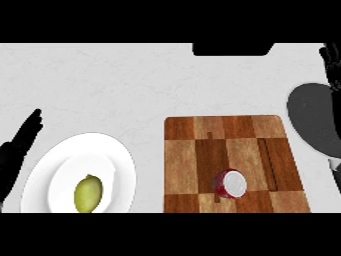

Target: Pick the can from the cutting board and place it in the pan

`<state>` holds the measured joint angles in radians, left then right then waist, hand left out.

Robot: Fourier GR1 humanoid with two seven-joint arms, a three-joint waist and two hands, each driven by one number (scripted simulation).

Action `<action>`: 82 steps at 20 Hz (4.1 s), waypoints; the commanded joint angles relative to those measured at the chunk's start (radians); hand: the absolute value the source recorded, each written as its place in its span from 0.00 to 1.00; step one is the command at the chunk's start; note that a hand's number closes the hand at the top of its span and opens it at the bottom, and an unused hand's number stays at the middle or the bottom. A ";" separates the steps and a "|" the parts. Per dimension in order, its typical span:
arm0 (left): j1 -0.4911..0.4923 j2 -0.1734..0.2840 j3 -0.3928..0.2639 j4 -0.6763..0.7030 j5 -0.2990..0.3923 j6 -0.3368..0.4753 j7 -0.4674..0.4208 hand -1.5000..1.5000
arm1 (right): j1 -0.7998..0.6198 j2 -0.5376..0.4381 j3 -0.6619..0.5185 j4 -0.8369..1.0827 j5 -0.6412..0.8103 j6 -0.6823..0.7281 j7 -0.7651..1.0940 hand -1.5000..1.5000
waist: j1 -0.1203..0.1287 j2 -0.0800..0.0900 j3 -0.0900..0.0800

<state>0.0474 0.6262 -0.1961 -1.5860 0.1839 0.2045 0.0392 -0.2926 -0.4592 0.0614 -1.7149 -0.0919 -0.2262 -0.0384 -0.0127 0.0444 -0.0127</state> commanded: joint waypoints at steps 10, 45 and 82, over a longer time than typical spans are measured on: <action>-0.087 -0.321 -0.111 -0.022 0.064 0.024 -0.167 0.50 | 0.155 -0.094 0.094 0.134 -0.336 0.627 -0.244 0.00 | -0.005 -0.036 0.015; -0.070 -0.447 -0.120 -0.012 -0.060 0.001 -0.162 0.50 | -0.010 -0.120 0.488 0.040 0.676 0.831 -0.155 0.00 | 0.015 -0.045 0.013; -0.030 -0.549 -0.003 -0.025 -0.151 -0.118 -0.152 0.50 | 0.040 0.190 0.483 0.337 1.185 0.673 -0.363 1.00 | 0.015 -0.045 0.013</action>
<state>-0.0200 0.1040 -0.1781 -1.5749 0.0574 0.0689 -0.1184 -0.3038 -0.3088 0.5212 -1.3762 1.0400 0.4766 -0.4273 0.0033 -0.0123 -0.0082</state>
